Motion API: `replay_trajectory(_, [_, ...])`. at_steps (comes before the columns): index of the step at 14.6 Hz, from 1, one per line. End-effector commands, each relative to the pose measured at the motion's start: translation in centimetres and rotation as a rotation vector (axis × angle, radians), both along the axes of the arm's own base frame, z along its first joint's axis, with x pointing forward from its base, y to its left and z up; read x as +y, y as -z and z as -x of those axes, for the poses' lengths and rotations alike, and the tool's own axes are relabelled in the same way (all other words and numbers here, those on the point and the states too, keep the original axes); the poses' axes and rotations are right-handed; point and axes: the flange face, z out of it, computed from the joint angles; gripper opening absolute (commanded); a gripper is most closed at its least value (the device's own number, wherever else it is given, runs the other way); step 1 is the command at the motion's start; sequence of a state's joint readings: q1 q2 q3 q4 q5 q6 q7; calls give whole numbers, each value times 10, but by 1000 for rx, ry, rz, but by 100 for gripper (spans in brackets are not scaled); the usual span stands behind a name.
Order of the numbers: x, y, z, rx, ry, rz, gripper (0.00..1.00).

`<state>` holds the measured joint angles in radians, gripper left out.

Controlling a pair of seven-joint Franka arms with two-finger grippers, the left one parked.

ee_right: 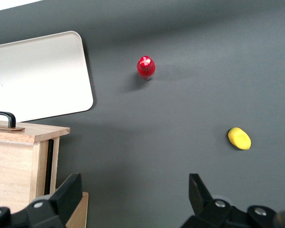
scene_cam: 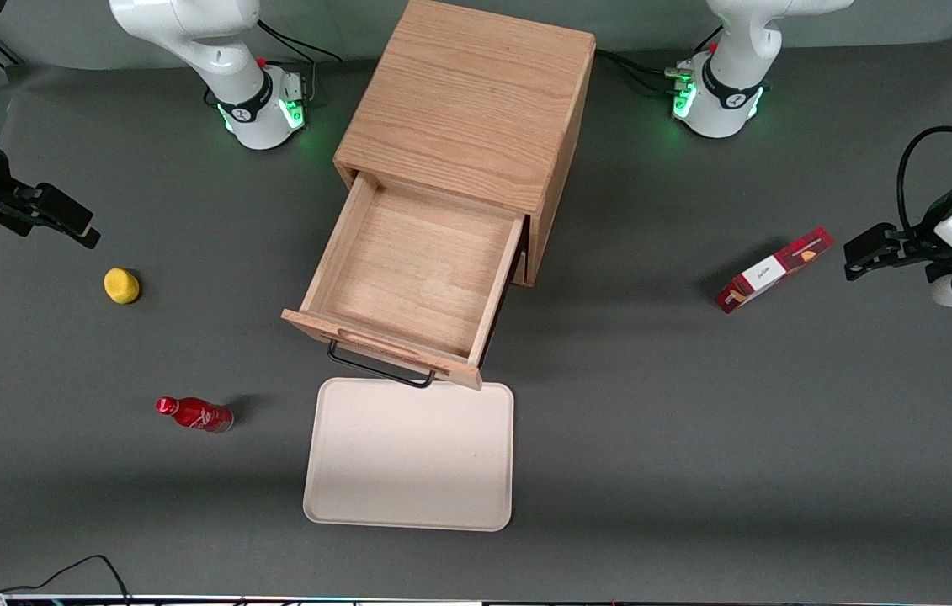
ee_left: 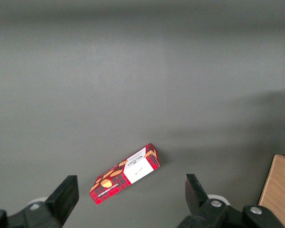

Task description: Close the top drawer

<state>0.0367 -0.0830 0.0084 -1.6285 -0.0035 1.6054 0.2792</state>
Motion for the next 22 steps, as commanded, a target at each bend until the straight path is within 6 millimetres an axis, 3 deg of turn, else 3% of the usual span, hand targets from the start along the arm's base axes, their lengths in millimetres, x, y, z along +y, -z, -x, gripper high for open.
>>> replay_trajectory(1, [-3, -6, -3, -7, -16, 16, 100])
replay_trajectory(7, [-6, -6, -3, -7, -4, 25, 100])
replay_trajectory(13, [-11, -3, 18, 106, -14, 49, 100])
replay_trajectory(22, [-16, -9, 0, 89, -96, 46, 100])
